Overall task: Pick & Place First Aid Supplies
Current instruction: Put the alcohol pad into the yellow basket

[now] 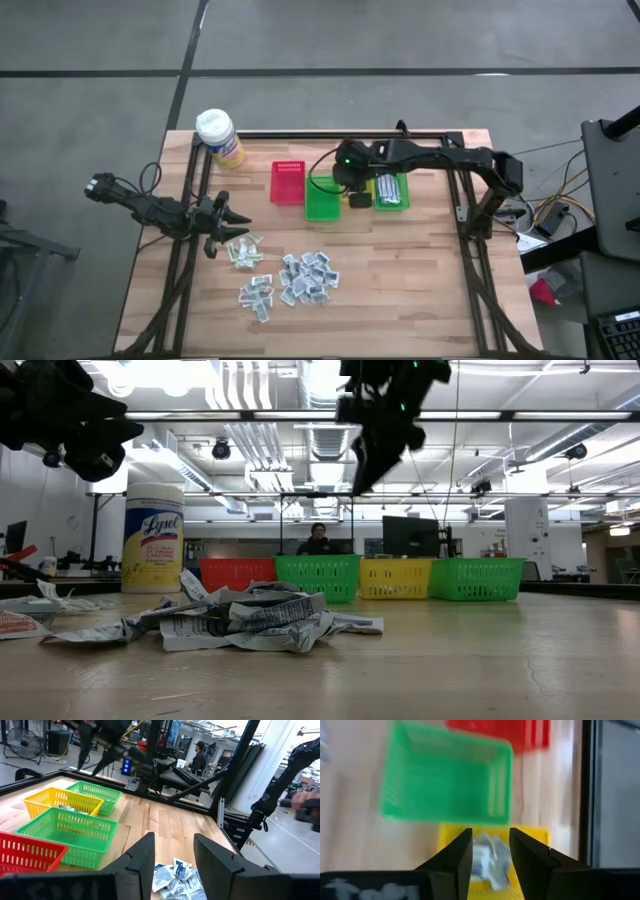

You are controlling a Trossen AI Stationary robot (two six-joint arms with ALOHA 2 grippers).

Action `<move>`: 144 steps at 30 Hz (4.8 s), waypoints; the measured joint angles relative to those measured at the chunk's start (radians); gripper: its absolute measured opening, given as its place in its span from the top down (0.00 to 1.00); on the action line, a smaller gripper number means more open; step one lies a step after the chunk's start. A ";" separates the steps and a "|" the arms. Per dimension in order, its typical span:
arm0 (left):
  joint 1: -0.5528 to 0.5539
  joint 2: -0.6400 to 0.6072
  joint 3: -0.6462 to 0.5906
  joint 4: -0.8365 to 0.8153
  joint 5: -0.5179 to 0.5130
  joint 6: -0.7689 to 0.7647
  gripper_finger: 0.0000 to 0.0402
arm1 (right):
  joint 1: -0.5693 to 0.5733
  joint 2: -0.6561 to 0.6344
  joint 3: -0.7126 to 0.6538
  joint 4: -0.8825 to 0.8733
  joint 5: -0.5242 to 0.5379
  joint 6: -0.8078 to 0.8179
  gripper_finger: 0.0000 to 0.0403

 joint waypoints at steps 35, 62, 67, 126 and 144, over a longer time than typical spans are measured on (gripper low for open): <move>0.000 0.000 0.000 0.000 0.000 -0.003 0.67 | 0.413 0.005 0.143 0.354 -0.058 0.569 0.72; 0.000 0.000 0.000 0.000 0.000 -0.030 0.67 | 0.496 0.005 -0.008 0.247 -0.084 0.656 0.68; 0.000 0.000 0.000 0.000 0.000 -0.030 0.67 | 0.491 0.032 -0.035 0.271 -0.085 0.663 0.63; 0.000 0.006 0.000 -0.004 0.000 -0.033 0.67 | 0.400 0.531 0.321 0.006 0.006 0.282 0.74; 0.000 0.006 0.000 -0.004 0.000 -0.033 0.67 | 0.401 0.531 0.318 0.021 0.029 0.255 0.75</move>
